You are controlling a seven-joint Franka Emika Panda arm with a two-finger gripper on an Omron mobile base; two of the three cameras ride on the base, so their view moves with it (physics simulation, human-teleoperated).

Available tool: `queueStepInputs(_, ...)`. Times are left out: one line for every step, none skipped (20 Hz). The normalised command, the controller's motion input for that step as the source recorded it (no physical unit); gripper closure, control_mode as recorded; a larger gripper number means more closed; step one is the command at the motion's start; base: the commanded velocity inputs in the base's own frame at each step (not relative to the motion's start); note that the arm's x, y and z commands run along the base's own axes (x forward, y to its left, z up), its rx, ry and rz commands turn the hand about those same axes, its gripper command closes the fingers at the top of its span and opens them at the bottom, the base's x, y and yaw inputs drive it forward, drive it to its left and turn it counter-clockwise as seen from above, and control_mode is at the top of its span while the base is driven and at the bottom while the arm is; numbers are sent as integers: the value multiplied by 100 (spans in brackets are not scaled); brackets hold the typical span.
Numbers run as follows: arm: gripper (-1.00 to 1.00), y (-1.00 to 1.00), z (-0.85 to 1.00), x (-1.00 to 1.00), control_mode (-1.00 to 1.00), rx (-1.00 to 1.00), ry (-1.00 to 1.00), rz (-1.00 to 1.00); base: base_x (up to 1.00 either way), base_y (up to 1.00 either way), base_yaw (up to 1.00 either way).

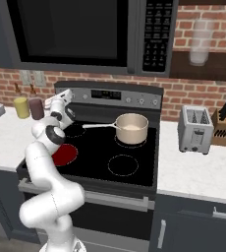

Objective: Turn off the front left burner of the stove.

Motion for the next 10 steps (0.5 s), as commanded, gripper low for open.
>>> queueStepInputs(100,-54,37,2,-100,46,13,-15,0,0,0)
queueStepInputs(100,-54,39,0,-100,49,14,-18,0,0,0)
queueStepInputs(100,-57,39,0,-100,49,15,-20,0,0,0)
queueStepInputs(100,-62,40,0,-100,50,13,-24,0,0,0)
queueStepInputs(100,-66,37,0,-100,51,13,-26,0,0,0)
queueStepInputs(100,-75,34,0,-100,53,15,-31,0,0,0)
queueStepInputs(100,-88,34,0,-100,53,16,-37,0,0,0)
queueStepInputs(100,-93,31,-1,-100,53,18,-40,0,0,0)
queueStepInputs(100,-100,26,-6,-100,53,19,-45,0,0,0)
queueStepInputs(100,-100,23,-11,-100,51,18,-48,0,0,0)
